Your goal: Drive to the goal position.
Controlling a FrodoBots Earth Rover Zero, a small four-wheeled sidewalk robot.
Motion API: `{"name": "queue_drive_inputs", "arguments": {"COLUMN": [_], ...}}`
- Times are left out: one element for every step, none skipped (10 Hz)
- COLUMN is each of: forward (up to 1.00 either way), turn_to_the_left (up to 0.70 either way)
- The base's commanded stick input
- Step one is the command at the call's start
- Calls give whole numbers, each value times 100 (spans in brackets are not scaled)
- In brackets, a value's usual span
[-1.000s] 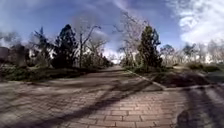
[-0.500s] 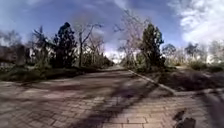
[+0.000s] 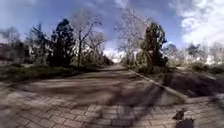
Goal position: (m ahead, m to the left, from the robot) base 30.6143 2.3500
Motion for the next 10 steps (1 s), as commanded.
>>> {"name": "queue_drive_inputs", "arguments": {"forward": [100,100,100,100,100,100,100,100,100,100], "turn_to_the_left": [0,0,0,0,0,0,0,0,0,0]}}
